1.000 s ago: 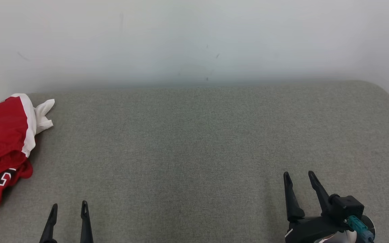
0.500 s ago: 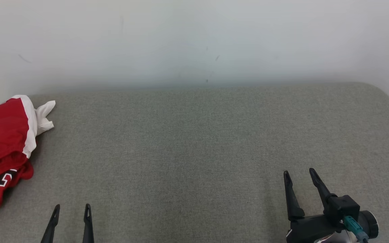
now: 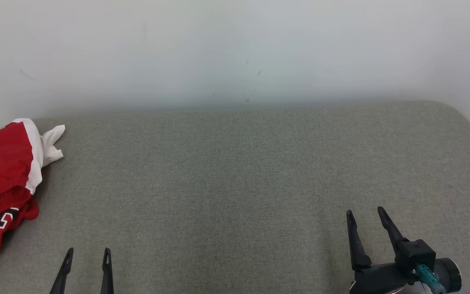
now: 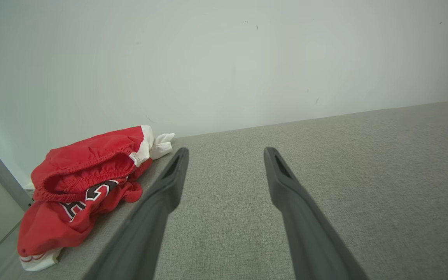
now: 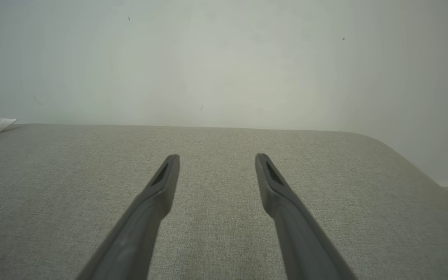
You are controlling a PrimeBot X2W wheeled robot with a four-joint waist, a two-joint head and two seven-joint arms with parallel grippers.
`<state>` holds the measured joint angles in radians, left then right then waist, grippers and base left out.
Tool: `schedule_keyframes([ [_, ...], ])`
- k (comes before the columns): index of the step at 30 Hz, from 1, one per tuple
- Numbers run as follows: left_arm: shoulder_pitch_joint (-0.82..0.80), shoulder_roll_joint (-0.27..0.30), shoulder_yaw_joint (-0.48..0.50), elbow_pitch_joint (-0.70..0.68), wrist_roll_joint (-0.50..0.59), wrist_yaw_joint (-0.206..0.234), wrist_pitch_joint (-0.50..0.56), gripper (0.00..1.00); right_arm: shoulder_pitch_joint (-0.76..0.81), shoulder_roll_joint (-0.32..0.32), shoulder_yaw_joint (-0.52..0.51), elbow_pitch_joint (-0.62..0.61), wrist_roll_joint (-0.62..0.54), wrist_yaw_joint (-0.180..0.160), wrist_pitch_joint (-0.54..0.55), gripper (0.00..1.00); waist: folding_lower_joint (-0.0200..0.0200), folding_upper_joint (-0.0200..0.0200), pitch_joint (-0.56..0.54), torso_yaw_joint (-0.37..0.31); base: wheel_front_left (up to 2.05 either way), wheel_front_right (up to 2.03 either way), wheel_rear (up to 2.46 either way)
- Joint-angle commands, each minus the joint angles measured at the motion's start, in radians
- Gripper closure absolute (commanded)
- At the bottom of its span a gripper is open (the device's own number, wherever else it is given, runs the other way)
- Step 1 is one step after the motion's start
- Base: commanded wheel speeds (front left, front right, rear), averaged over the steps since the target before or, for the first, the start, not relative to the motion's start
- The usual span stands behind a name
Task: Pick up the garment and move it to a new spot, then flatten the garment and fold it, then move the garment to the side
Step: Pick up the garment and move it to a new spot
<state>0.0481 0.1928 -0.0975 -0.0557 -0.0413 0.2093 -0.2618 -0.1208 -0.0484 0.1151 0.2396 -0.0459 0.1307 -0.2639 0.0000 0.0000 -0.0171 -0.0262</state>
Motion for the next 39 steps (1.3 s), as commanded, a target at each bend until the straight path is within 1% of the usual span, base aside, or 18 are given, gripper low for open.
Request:
schedule_keyframes([
  [1, 0.017, 0.001, 0.005, -0.002, 0.013, -0.002, -0.005, 0.0, 0.009, -0.004, -0.001, 0.0, -0.001, 0.0, -0.001, 0.0, 0.0, 0.0, 0.001, 0.0, 0.0, 0.0, 0.0],
  [8, 0.013, -0.005, 0.009, -0.002, 0.014, -0.01, -0.005, 0.0, 0.01, -0.004, -0.008, 0.0, -0.002, 0.0, -0.001, 0.0, 0.0, 0.0, 0.004, 0.003, 0.0, 0.0, 0.0],
  [11, 0.016, -0.008, 0.018, 0.005, 0.011, -0.005, -0.005, 0.0, 0.011, -0.004, -0.009, 0.001, 0.004, 0.0, -0.001, 0.0, 0.0, 0.0, 0.006, 0.005, 0.0, 0.0, 0.0],
  [15, 0.015, -0.008, 0.028, 0.008, 0.004, -0.012, -0.005, 0.0, 0.019, -0.003, -0.014, 0.0, 0.017, 0.0, -0.001, 0.0, 0.0, 0.0, 0.006, 0.025, 0.0, 0.0, 0.0],
  [18, 0.014, -0.007, 0.034, 0.008, 0.006, -0.009, -0.005, 0.0, 0.02, -0.003, -0.015, 0.001, 0.02, 0.0, -0.001, 0.0, 0.0, 0.0, 0.007, 0.042, 0.0, 0.0, 0.0],
  [21, 0.012, -0.009, 0.044, 0.008, 0.006, -0.006, -0.005, 0.0, 0.023, -0.003, -0.014, 0.002, 0.027, 0.0, -0.001, 0.0, 0.0, 0.0, 0.009, 0.074, 0.0, 0.0, 0.0],
  [26, 0.018, -0.003, 0.07, 0.016, -0.005, -0.004, -0.005, 0.0, 0.029, -0.003, -0.016, 0.005, 0.036, 0.0, -0.001, 0.0, 0.0, 0.0, 0.01, 0.146, 0.0, 0.0, 0.0],
  [31, 0.024, -0.009, 0.084, 0.016, -0.003, -0.004, -0.005, 0.0, 0.028, -0.003, -0.012, 0.002, 0.047, 0.0, -0.001, 0.0, 0.0, 0.0, 0.019, 0.222, 0.0, 0.0, 0.0],
  [35, 0.028, -0.016, 0.108, 0.015, -0.004, 0.011, -0.005, 0.0, 0.026, -0.003, -0.01, 0.005, 0.049, 0.0, -0.001, 0.0, 0.0, 0.0, 0.026, 0.279, 0.0, 0.0, 0.0],
  [39, 0.034, -0.019, 0.126, 0.017, -0.01, 0.009, -0.005, 0.0, 0.021, -0.003, -0.006, -0.002, 0.05, 0.0, -0.001, 0.0, 0.0, 0.0, 0.029, 0.335, 0.0, 0.0, 0.0],
])
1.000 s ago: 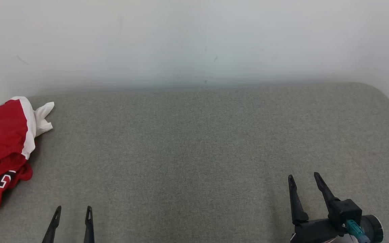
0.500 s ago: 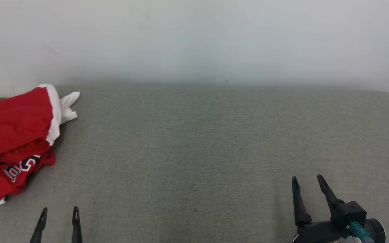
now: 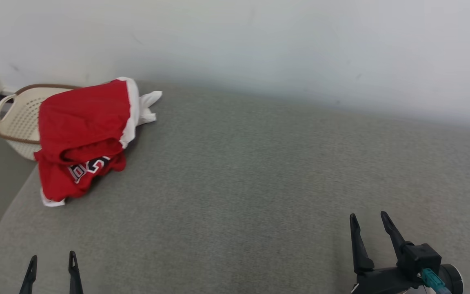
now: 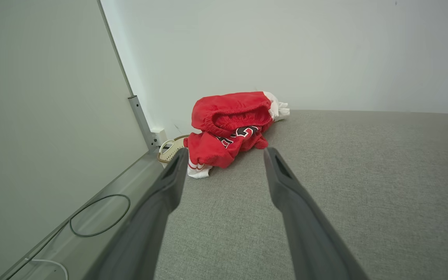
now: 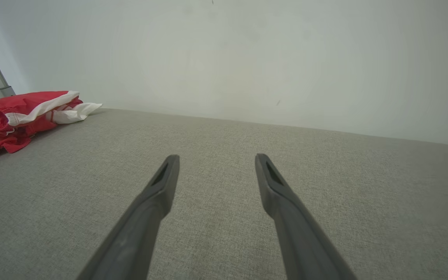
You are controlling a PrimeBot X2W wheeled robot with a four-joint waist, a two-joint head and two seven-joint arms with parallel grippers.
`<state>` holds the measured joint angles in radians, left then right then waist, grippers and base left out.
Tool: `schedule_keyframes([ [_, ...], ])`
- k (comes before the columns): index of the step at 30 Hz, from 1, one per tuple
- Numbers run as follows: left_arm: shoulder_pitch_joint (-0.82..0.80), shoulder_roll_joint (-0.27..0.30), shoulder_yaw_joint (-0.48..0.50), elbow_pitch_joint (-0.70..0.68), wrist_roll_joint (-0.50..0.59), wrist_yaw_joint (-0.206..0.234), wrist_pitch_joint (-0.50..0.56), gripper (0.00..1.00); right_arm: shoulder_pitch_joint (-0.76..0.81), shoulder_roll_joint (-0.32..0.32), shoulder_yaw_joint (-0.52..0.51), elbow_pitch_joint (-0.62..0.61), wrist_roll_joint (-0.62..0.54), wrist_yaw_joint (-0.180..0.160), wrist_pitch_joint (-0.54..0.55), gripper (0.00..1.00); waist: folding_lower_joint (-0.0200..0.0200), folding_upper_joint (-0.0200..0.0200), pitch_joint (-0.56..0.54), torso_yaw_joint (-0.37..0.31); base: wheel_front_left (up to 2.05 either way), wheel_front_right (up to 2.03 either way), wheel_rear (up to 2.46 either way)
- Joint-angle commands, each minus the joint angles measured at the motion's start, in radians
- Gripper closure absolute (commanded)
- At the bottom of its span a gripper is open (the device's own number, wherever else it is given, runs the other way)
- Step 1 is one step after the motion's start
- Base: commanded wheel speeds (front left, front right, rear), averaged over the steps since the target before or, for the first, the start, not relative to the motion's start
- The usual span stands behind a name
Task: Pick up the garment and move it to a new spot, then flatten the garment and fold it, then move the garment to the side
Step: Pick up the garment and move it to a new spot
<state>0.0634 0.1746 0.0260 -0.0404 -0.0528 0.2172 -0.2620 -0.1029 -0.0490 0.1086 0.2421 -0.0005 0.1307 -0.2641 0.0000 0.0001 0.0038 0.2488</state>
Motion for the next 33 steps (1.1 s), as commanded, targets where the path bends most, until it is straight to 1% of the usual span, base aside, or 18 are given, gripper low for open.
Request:
schedule_keyframes([
  [1, 0.02, -0.003, 0.008, 0.002, -0.001, 0.001, -0.004, 0.0, 0.002, -0.003, 0.004, -0.008, 0.008, 0.0, -0.001, 0.0, 0.0, -0.0001, 0.007, 0.073, 0.0, 0.0, 0.0],
  [9, 0.022, -0.007, 0.021, -0.003, 0.006, -0.01, -0.004, 0.0, 0.012, -0.003, 0.011, -0.002, 0.023, 0.0, -0.001, 0.0, 0.0, -0.0001, -0.011, 0.179, 0.0, 0.0, 0.0],
  [15, 0.03, -0.003, 0.038, 0.003, 0.011, -0.014, -0.004, 0.0, 0.018, -0.003, 0.029, 0.002, 0.041, 0.0, -0.001, 0.0, 0.0, -0.0001, -0.028, 0.244, 0.0, 0.0, 0.0],
  [21, 0.044, -0.01, 0.065, -0.023, 0.017, 0.006, -0.004, 0.0, -0.008, -0.003, 0.065, 0.007, 0.051, 0.0, -0.001, 0.0, 0.0, -0.0001, -0.024, 0.254, 0.0, 0.0, 0.0],
  [26, 0.055, -0.014, 0.075, -0.034, 0.019, 0.011, -0.004, 0.0, -0.018, -0.003, 0.079, 0.016, 0.057, 0.0, -0.001, 0.0, 0.0, -0.0001, -0.023, 0.257, 0.0, 0.0, 0.0],
  [31, 0.065, -0.014, 0.085, -0.038, 0.018, 0.006, -0.004, 0.0, -0.023, -0.003, 0.09, 0.022, 0.065, 0.0, -0.001, 0.0, 0.0, -0.0001, -0.027, 0.256, 0.0, 0.0, 0.0],
  [33, 0.056, -0.018, 0.08, -0.043, 0.015, -0.003, -0.004, 0.0, -0.023, -0.003, 0.092, 0.025, 0.065, 0.0, -0.001, 0.0, 0.0, -0.0001, -0.029, 0.256, 0.0, 0.0, 0.0],
])
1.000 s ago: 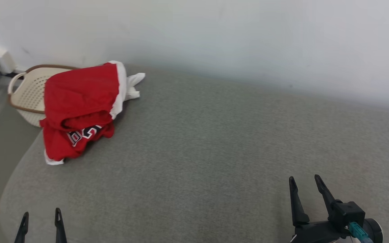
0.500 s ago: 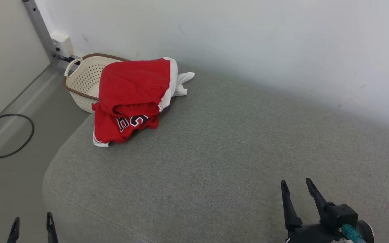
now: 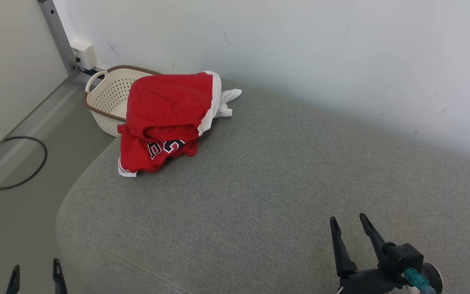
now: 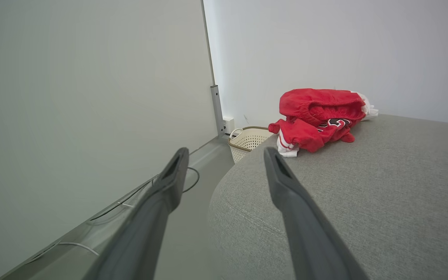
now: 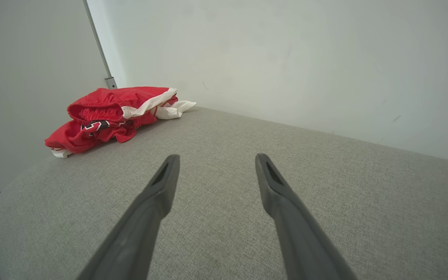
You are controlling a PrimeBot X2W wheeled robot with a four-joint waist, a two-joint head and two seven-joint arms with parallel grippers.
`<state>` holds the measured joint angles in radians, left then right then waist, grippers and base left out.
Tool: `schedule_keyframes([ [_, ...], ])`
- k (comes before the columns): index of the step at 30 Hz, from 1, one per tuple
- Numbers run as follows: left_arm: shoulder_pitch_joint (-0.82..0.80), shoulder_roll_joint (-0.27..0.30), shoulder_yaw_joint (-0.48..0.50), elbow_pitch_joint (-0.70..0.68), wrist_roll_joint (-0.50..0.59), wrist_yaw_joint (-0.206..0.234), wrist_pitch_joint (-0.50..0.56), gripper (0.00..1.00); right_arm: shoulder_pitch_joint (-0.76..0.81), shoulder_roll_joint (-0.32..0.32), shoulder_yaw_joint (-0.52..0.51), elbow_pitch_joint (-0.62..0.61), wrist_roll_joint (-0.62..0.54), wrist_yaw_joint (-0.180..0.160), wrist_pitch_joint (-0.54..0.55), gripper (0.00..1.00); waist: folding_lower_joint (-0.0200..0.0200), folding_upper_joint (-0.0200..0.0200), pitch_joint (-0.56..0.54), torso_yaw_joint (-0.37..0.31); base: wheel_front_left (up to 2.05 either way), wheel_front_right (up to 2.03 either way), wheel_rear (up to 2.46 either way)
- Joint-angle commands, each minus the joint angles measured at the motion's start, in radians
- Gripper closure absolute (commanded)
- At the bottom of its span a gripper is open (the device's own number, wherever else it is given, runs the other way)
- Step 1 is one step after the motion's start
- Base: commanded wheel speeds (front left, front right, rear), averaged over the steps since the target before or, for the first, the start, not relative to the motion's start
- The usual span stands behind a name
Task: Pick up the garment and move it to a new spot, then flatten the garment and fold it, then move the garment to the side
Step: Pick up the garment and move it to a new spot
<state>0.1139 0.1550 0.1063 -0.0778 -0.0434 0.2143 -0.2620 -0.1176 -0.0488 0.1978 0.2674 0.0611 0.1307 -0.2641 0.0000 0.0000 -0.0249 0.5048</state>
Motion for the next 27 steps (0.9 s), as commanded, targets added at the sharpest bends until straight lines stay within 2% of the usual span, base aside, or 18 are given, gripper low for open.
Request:
schedule_keyframes([
  [1, -0.002, -0.002, -0.002, -0.007, -0.001, -0.003, -0.004, 0.0, -0.009, -0.003, 0.003, 0.001, 0.004, 0.0, -0.001, 0.0, 0.0, 0.0, 0.0, 0.0, 0.0, 0.0, 0.0],
  [5, -0.046, -0.011, -0.003, -0.01, -0.022, -0.026, -0.004, 0.0, -0.008, -0.003, 0.01, 0.0, 0.011, 0.0, -0.001, 0.0, 0.0, 0.0, -0.003, -0.004, 0.0, 0.0, 0.0],
  [9, -0.148, 0.011, -0.016, 0.017, -0.038, -0.082, -0.004, 0.0, 0.008, -0.003, 0.015, -0.017, 0.009, 0.0, -0.001, 0.0, 0.0, 0.0, 0.0, -0.015, 0.0, 0.0, 0.0],
  [20, -0.471, 0.093, 0.042, 0.161, -0.128, -0.191, -0.003, 0.0, -0.061, -0.004, 0.103, -0.052, -0.012, 0.0, -0.001, 0.0, 0.0, 0.0, 0.113, -0.178, 0.0, 0.0, 0.0],
  [27, -0.689, 0.157, 0.065, 0.302, -0.177, -0.229, 0.021, 0.0, -0.103, -0.003, 0.092, -0.08, -0.048, 0.0, -0.001, 0.0, 0.0, 0.0, 0.203, -0.269, 0.0, 0.0, 0.0],
])
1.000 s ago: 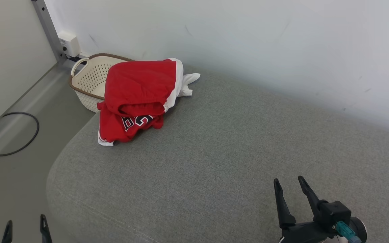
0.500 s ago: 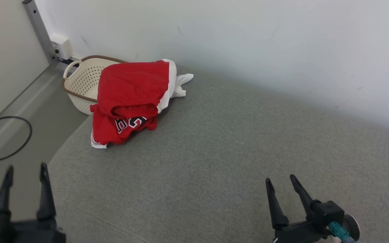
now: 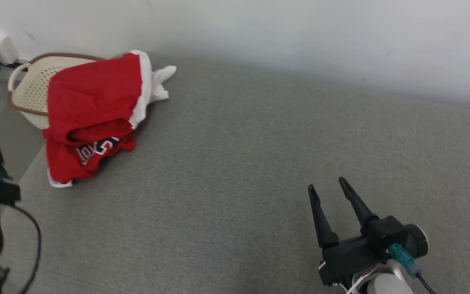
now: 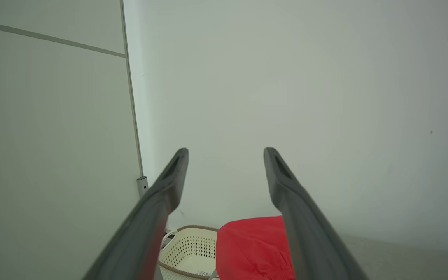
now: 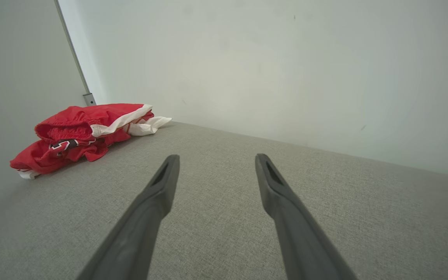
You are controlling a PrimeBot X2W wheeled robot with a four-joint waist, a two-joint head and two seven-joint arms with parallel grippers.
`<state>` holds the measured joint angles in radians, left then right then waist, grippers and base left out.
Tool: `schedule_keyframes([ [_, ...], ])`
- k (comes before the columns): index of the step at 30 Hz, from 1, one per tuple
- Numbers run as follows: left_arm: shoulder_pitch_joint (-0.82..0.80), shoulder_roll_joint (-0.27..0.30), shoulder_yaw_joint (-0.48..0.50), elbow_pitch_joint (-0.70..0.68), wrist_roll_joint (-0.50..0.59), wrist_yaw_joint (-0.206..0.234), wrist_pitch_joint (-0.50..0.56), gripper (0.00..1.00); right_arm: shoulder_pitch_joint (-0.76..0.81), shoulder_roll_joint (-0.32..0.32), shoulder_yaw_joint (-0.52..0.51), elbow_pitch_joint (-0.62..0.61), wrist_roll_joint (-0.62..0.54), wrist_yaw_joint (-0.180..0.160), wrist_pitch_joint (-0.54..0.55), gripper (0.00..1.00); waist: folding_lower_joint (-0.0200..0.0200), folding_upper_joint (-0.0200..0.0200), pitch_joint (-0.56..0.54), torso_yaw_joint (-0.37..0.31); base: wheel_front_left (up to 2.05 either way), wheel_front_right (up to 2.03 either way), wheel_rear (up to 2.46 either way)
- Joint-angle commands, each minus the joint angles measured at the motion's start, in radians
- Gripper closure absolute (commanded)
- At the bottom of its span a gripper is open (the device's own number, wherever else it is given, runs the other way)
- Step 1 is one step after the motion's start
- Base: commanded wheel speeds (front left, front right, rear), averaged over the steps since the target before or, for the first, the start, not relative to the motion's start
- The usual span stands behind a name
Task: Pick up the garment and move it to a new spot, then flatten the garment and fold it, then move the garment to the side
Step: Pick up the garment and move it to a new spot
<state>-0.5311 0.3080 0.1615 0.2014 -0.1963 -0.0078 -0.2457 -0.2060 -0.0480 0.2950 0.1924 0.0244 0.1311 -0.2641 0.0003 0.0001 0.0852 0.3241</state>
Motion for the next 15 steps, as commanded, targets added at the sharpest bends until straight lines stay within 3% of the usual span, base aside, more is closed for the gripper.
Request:
schedule_keyframes([
  [1, -0.07, 0.023, 0.001, 0.048, -0.011, -0.009, 0.012, 0.0, -0.018, -0.004, -0.009, -0.007, -0.017, 0.0, -0.001, 0.0, -0.0003, -0.0001, 0.103, -0.097, 0.0, 0.0, 0.0],
  [15, -0.388, 0.142, -0.002, 0.387, -0.047, -0.059, 0.081, 0.0, -0.069, -0.003, -0.015, -0.075, -0.048, 0.0, -0.001, 0.0, -0.0003, -0.0001, 0.217, -0.226, 0.0, 0.0, 0.0],
])
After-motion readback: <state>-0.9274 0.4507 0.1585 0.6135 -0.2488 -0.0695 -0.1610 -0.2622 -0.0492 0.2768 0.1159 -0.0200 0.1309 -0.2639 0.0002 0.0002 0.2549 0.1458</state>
